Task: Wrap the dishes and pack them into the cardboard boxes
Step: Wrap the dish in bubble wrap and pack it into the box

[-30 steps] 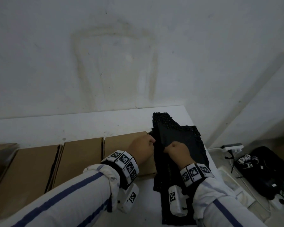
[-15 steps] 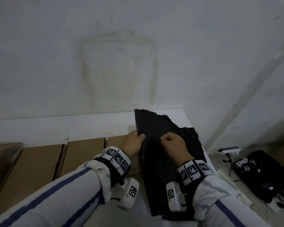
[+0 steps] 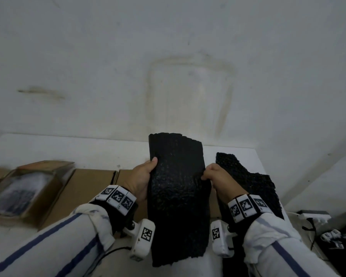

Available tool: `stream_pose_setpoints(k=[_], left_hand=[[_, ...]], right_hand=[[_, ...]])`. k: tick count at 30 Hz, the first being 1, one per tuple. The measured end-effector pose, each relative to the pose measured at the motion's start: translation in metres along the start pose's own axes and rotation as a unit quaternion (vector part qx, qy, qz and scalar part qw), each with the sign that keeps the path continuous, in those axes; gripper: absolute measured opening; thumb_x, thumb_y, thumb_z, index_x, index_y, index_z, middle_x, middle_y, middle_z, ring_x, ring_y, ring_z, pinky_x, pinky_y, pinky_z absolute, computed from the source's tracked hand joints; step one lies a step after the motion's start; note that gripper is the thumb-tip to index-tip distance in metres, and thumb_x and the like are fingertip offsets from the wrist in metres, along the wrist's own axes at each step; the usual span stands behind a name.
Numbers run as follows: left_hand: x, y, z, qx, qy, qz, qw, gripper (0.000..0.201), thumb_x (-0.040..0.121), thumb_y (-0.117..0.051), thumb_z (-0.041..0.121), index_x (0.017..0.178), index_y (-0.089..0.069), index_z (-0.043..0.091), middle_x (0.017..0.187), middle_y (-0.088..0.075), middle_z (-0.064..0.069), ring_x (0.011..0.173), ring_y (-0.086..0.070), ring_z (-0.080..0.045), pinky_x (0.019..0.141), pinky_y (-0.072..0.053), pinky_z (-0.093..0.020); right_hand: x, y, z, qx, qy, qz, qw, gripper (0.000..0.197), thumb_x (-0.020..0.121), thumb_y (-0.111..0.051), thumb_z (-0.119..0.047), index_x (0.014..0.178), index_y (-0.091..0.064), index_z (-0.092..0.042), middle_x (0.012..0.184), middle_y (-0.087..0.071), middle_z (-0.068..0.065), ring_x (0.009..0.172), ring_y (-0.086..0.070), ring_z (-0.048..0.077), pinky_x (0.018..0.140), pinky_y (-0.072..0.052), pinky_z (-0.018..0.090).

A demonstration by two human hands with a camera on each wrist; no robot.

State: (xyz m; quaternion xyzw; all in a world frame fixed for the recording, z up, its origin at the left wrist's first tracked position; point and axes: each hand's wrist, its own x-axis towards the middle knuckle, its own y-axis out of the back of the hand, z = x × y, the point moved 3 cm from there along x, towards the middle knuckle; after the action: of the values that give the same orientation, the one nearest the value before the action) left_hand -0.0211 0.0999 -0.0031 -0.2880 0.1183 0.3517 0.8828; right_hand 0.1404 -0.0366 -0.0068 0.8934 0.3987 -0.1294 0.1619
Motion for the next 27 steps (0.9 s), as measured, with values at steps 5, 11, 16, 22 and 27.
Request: stream_pose_setpoints(k=[5,11,16,22,27], left_hand=[[-0.004,0.039,0.02,0.002,-0.023,0.058,0.998,0.046,0.101,-0.036,0.037,0.129,-0.053,0.004,0.123,-0.062,-0.014,0.111,-0.06,-0.027,0.08,-0.05,-0.033],[-0.024,0.097,0.042,0.253,-0.012,0.099,0.962,0.046,0.089,-0.061,0.014,0.132,-0.048,0.002,0.084,-0.062,-0.015,0.056,-0.06,-0.014,0.045,-0.039,-0.023],[-0.04,0.143,0.074,0.28,-0.061,0.132,0.949,0.059,0.09,-0.06,0.007,0.142,-0.034,0.02,0.074,-0.053,-0.013,0.051,-0.046,-0.02,0.048,-0.036,-0.03],[-0.069,0.199,0.122,0.262,-0.151,0.136,0.943,0.056,0.087,-0.057,-0.007,0.136,-0.047,0.019,0.102,-0.052,-0.012,0.067,-0.067,-0.019,0.049,-0.051,-0.022],[-0.101,0.248,0.161,0.352,-0.225,0.176,0.891,0.017,0.085,-0.063,0.0,0.1,-0.062,0.01,0.087,-0.061,-0.004,0.069,-0.057,-0.014,0.056,-0.047,-0.02]], right_hand=[[0.003,-0.038,-0.023,0.02,0.026,-0.057,0.998,0.034,0.078,-0.053,0.014,0.069,-0.039,-0.016,0.069,-0.047,0.004,0.063,-0.048,0.017,0.054,-0.035,0.025],[0.005,-0.081,-0.05,0.06,0.075,-0.016,0.995,0.029,0.08,-0.06,0.008,0.076,-0.044,-0.017,0.079,-0.059,0.012,0.07,-0.058,0.026,0.067,-0.048,0.037],[-0.006,-0.132,-0.077,0.039,0.132,-0.051,0.989,0.028,0.082,-0.065,0.0,0.097,-0.055,-0.022,0.092,-0.058,0.005,0.082,-0.06,0.021,0.075,-0.051,0.031],[-0.019,-0.211,-0.105,-0.197,0.177,-0.035,0.964,0.054,0.079,-0.067,-0.003,0.125,-0.051,-0.026,0.115,-0.054,-0.002,0.104,-0.055,0.017,0.088,-0.05,0.03],[-0.027,-0.273,-0.125,-0.28,0.248,0.07,0.925,0.022,0.074,-0.071,-0.016,0.073,-0.059,-0.033,0.106,-0.05,0.001,0.106,-0.05,0.018,0.093,-0.044,0.037]])
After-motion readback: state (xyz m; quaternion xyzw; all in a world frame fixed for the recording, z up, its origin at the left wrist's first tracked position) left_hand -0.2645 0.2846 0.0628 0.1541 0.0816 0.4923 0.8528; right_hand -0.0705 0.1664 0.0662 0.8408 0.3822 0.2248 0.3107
